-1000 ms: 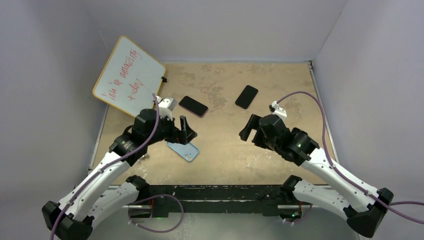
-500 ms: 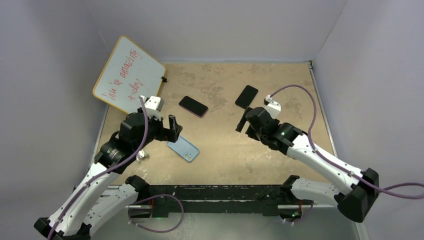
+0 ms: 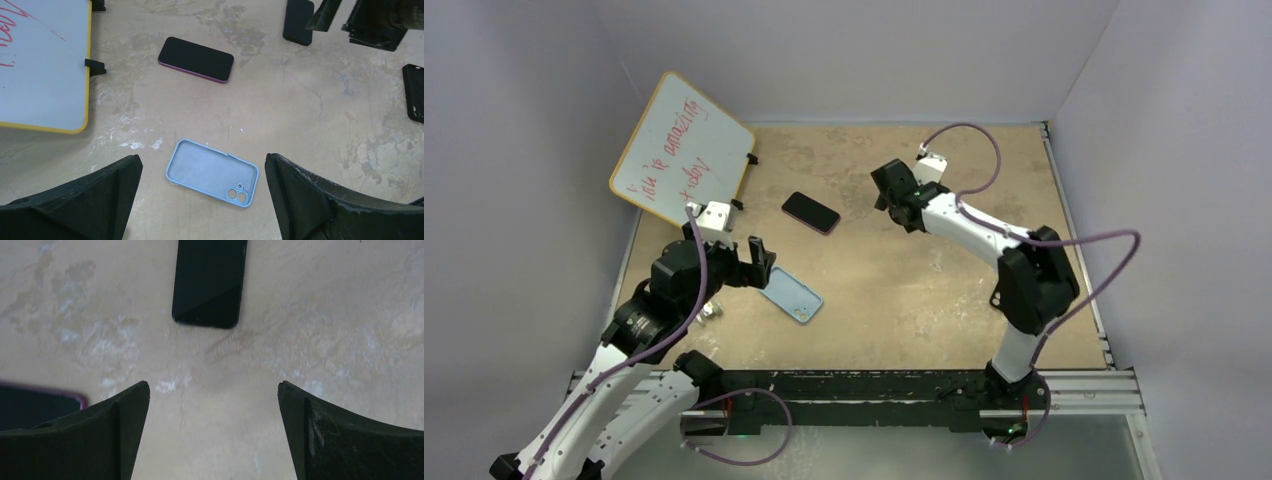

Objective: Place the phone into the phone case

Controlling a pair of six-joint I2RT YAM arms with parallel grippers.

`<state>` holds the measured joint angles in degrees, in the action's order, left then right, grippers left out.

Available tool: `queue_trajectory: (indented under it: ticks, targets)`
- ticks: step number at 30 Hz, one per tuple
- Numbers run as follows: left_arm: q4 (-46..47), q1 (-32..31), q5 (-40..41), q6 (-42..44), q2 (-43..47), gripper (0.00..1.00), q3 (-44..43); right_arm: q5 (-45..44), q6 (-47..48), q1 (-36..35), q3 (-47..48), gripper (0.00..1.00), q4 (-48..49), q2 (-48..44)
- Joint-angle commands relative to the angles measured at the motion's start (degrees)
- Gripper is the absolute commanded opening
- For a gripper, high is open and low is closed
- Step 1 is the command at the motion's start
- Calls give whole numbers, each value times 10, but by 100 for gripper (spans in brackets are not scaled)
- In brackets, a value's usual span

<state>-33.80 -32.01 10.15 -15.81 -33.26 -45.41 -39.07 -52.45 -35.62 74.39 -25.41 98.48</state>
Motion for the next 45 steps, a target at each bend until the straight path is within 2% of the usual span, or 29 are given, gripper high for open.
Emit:
queue_trajectory:
  ticks: [1,10,26,33,40,45]
  targets:
    - [17,-1,12,9,1,100,3,-10,8,41,72,99,21,77]
    - [16,0,17,8,0,99,4,17,32,82,174,99,25,197]
    - [14,-1,24,7,-6,99,4,62,55,121,194,99,43,256]
    - [7,-1,42,-2,-19,98,0,81,81,123,202,94,41,272]
    - [-69,-1,107,-118,-78,97,-37,97,97,123,176,85,43,267]
    - [-89,-1,70,-232,-124,94,-28,111,108,123,145,82,47,257]
